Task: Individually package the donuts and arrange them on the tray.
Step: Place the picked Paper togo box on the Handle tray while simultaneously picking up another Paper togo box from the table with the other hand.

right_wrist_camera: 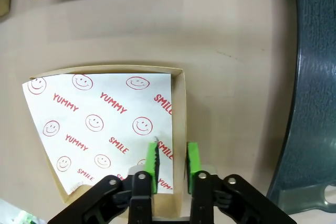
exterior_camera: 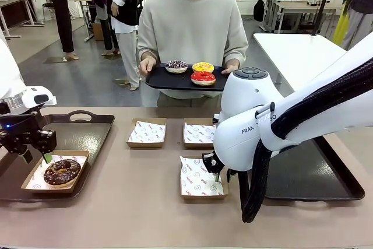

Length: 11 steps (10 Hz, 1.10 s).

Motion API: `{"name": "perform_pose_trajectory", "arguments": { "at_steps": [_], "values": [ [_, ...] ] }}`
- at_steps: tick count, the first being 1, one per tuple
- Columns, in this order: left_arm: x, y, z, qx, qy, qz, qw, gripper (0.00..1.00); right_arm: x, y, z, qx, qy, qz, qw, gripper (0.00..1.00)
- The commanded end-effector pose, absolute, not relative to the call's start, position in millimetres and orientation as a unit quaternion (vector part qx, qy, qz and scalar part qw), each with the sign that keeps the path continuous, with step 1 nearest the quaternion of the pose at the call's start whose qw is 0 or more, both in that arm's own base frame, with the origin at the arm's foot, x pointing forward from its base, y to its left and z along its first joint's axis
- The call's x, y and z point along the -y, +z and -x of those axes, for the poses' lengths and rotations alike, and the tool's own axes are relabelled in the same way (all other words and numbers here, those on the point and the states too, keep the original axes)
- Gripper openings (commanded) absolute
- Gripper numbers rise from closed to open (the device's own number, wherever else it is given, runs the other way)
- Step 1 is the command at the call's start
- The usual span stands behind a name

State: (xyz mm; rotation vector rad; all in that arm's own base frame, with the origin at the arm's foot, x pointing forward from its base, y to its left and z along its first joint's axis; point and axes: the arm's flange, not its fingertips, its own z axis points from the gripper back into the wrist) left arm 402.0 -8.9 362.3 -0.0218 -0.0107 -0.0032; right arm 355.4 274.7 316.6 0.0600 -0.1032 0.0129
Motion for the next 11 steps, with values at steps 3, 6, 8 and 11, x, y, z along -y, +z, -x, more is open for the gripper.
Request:
{"name": "perform_pose_trajectory", "arguments": {
  "at_steps": [3, 6, 8, 11],
  "values": [
    [10.0, 366.6, -402.6, 0.000, 0.000, 0.004, 1.000, 1.00, -281.0, 313.9, -354.8, 0.064, 0.001, -0.030, 0.997, 0.00],
    [10.1, 368.9, -402.8, -0.005, -0.005, 0.014, 1.000, 1.00, -279.9, 327.0, -352.4, 0.071, 0.000, -0.034, 0.997, 0.00],
    [1.4, 385.2, -397.6, -0.024, -0.040, 0.106, 0.993, 1.00, -280.9, 353.7, -345.3, 0.071, -0.006, -0.033, 0.997, 0.00],
    [-55.3, 440.8, -359.7, 0.026, -0.107, 0.326, 0.939, 1.00, -281.9, 454.4, -349.6, 0.135, -0.006, -0.063, 0.989, 0.00]
  ]
}}
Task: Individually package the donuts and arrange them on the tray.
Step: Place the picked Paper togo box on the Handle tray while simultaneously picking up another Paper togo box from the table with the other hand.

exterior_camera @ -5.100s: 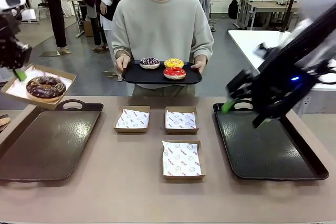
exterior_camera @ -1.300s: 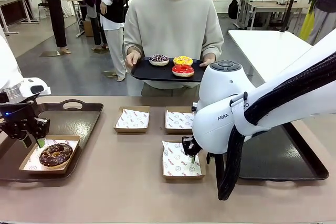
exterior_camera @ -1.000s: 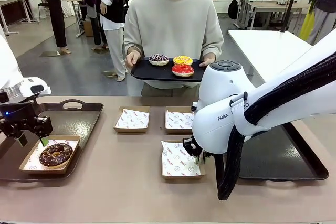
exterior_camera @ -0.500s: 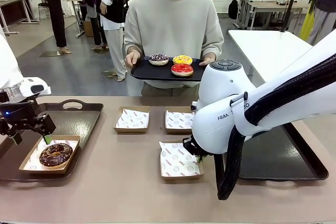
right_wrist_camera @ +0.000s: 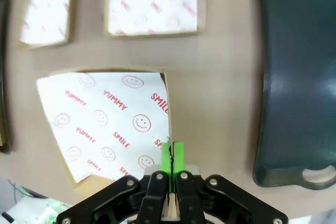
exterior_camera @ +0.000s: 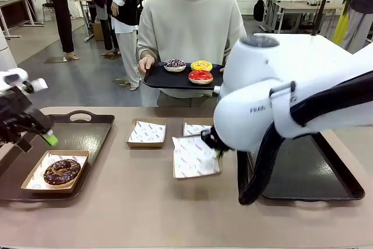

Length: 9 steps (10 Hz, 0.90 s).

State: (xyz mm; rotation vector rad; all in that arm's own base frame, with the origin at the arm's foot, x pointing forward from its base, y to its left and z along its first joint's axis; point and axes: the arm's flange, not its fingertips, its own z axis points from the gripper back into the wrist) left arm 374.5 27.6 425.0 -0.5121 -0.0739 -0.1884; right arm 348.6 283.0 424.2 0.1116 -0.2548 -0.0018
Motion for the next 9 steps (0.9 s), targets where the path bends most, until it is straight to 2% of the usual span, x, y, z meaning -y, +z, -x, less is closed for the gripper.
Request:
{"name": "perform_pose_trajectory", "arguments": {
  "at_steps": [1, 3, 5, 7, 9],
  "values": [
    [-80.3, 450.6, -345.9, 0.045, -0.105, 0.385, 0.916, 1.00, -284.7, 487.2, -361.4, 0.144, -0.004, -0.071, 0.987, 0.00],
    [-125.1, 449.0, -325.2, 0.081, -0.097, 0.491, 0.862, 1.00, -289.6, 533.8, -390.9, 0.153, -0.020, -0.062, 0.986, 0.00],
    [-168.9, 428.2, -314.4, 0.114, -0.058, 0.565, 0.815, 1.00, -291.4, 555.9, -429.0, 0.132, -0.028, -0.068, 0.988, 0.00],
    [-198.1, 407.7, -307.9, 0.128, -0.044, 0.603, 0.786, 1.00, -287.8, 555.4, -465.0, 0.115, -0.022, -0.074, 0.990, 0.00],
    [-209.3, 400.1, -301.2, 0.136, -0.029, 0.604, 0.785, 1.00, -282.0, 545.8, -497.4, 0.074, -0.027, -0.063, 0.995, 0.00]
  ]
}}
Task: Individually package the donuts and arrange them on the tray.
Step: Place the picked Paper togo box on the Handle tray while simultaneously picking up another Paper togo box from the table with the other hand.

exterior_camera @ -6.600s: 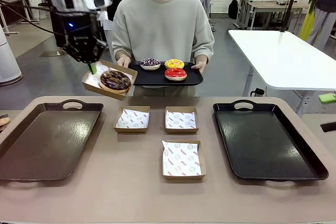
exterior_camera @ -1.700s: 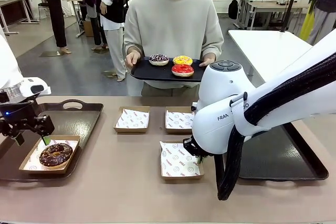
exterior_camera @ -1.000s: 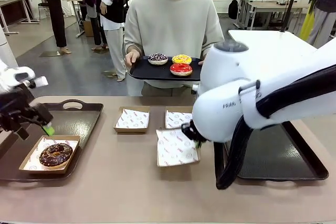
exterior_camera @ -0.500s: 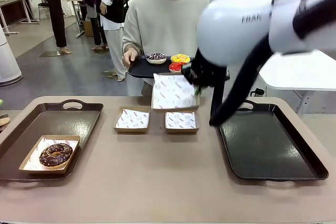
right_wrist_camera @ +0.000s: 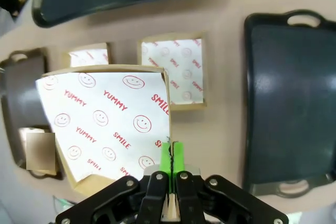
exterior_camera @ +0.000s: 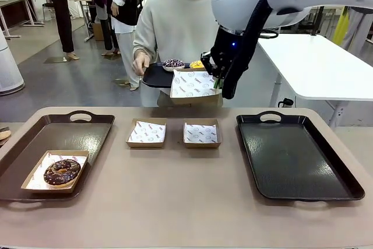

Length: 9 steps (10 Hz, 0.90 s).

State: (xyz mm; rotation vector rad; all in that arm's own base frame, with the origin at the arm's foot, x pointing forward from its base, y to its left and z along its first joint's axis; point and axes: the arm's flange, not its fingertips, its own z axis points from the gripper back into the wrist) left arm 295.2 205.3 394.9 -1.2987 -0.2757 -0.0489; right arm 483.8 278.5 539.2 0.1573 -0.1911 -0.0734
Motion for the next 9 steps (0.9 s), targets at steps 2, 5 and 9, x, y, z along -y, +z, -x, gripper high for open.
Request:
{"name": "perform_pose_trajectory", "arguments": {
  "at_steps": [2, 5, 9],
  "values": [
    [-205.3, 394.9, -295.2, 0.128, -0.023, 0.603, 0.787, 1.00, -275.1, 536.1, -520.4, 0.062, -0.047, -0.046, 0.996, 0.00],
    [-205.3, 394.9, -295.2, 0.128, -0.023, 0.603, 0.787, 1.00, -266.1, 523.3, -519.5, 0.059, -0.047, -0.057, 0.995, 0.00],
    [-205.3, 394.9, -295.2, 0.128, -0.023, 0.603, 0.787, 1.00, -266.1, 523.3, -519.5, 0.059, -0.047, -0.057, 0.995, 0.00]
  ]
}}
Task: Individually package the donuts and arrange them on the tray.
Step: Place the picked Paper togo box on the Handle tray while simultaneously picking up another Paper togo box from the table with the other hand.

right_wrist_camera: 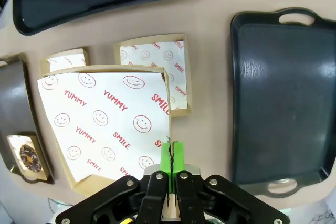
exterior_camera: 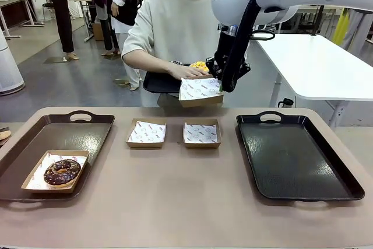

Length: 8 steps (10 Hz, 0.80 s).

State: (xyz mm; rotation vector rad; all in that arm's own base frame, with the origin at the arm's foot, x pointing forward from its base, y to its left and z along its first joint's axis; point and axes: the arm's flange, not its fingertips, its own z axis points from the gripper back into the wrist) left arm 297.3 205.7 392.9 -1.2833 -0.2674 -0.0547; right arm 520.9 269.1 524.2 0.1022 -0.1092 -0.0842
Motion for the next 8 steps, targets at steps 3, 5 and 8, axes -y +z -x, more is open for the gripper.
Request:
{"name": "perform_pose_trajectory", "arguments": {
  "at_steps": [3, 5, 8],
  "values": [
    [-205.3, 394.9, -295.2, 0.128, -0.023, 0.603, 0.787, 1.00, -266.1, 523.3, -519.5, 0.059, -0.047, -0.057, 0.995, 0.00],
    [-205.3, 394.9, -295.2, 0.128, -0.023, 0.603, 0.787, 1.00, -266.1, 523.3, -519.5, 0.059, -0.047, -0.057, 0.995, 0.00],
    [-205.3, 394.9, -295.2, 0.128, -0.023, 0.603, 0.787, 1.00, -266.1, 523.3, -519.5, 0.059, -0.047, -0.057, 0.995, 0.00]
  ]
}}
